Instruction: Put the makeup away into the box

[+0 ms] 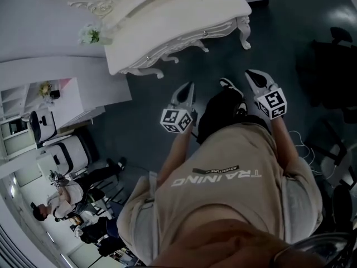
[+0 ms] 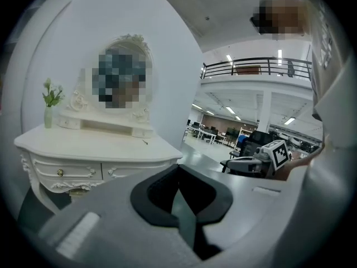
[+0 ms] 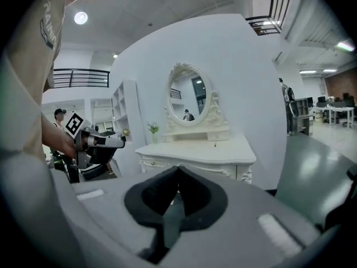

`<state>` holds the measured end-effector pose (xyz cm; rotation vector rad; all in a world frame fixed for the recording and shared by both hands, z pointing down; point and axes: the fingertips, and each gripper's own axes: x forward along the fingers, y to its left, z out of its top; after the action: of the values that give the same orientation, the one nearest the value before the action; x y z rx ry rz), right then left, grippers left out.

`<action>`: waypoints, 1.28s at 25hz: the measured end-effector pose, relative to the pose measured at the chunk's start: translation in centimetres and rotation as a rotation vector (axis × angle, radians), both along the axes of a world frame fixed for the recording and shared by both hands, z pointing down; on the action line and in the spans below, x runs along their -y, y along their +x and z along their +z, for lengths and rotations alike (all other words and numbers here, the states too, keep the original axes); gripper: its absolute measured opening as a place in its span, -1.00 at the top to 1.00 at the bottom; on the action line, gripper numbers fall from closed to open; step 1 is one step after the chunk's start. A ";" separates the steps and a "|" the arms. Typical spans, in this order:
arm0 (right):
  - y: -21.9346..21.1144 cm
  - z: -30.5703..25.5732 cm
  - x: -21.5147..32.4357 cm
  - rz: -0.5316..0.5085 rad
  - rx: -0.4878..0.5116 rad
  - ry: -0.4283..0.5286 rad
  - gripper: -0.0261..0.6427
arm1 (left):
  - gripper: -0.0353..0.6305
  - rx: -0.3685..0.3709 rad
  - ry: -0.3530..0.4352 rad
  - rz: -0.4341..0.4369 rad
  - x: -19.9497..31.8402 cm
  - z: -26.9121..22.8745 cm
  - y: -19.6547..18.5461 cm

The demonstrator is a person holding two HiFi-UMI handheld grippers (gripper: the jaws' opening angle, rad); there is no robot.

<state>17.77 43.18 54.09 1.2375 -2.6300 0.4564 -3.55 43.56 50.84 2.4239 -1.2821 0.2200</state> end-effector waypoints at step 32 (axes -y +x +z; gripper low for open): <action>-19.1 -5.9 28.3 -0.014 -0.107 0.031 0.91 | 0.87 0.049 0.164 0.347 28.6 -2.7 -9.7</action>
<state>-1.33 14.93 48.23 1.2172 -2.5632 0.3378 -13.26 14.98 48.10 2.7886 -0.9213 0.2788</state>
